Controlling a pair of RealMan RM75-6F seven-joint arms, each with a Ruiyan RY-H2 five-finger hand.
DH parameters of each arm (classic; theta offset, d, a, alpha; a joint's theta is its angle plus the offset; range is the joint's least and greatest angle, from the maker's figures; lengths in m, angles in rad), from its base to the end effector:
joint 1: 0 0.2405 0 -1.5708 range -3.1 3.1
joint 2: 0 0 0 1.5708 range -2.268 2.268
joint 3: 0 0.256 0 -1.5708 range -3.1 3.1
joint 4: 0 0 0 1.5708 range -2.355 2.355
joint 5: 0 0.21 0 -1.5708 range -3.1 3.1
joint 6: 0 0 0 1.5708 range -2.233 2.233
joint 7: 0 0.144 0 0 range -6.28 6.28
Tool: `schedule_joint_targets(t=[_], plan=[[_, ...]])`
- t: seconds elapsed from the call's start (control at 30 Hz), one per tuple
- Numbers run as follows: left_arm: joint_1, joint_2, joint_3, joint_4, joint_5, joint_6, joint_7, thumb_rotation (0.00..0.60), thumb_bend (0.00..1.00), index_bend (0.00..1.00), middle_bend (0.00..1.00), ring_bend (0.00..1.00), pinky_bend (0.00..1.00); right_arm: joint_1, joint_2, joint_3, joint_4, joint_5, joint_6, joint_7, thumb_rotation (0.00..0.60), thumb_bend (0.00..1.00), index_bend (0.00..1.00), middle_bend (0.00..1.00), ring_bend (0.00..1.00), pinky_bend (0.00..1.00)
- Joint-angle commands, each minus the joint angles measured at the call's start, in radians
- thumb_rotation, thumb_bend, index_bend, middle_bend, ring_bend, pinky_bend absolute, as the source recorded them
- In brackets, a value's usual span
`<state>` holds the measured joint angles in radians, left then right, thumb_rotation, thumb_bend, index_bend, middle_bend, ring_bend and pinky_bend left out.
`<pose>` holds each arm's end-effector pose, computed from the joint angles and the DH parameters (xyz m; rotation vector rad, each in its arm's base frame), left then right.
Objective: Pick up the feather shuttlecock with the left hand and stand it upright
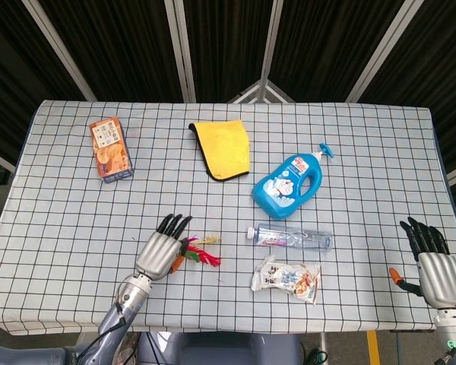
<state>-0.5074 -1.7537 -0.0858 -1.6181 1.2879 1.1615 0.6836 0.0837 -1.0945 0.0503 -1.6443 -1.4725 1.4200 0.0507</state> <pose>-0.1274 0.2418 -0.0631 -1.9018 -0.8387 -0.9460 -0.3138 -0.1800 0.1568 1.3744 -1.0095 0.8988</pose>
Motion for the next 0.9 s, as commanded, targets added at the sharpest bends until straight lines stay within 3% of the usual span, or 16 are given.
schedule_joint_targets(t=[0.03,0.37,0.9], plan=[[0.000,0.022,-0.008,-0.027,0.008,0.012,-0.016,0.600,0.64,0.61,0.04,0.00,0.00,0.000,-0.001,0.000,0.000,0.000,0.000,-0.001,0.600,0.33,0.00,0.00,0.00,0.00],[0.012,0.122,-0.037,-0.119,0.030,0.058,-0.091,0.600,0.65,0.61,0.04,0.00,0.00,0.000,-0.002,0.000,0.000,0.000,0.001,-0.006,0.600,0.33,0.00,0.00,0.00,0.00],[0.035,0.185,-0.053,-0.110,0.000,0.076,-0.217,0.600,0.65,0.60,0.04,0.00,0.00,0.000,-0.004,-0.002,-0.005,0.001,-0.002,-0.020,0.600,0.33,0.00,0.00,0.00,0.00]])
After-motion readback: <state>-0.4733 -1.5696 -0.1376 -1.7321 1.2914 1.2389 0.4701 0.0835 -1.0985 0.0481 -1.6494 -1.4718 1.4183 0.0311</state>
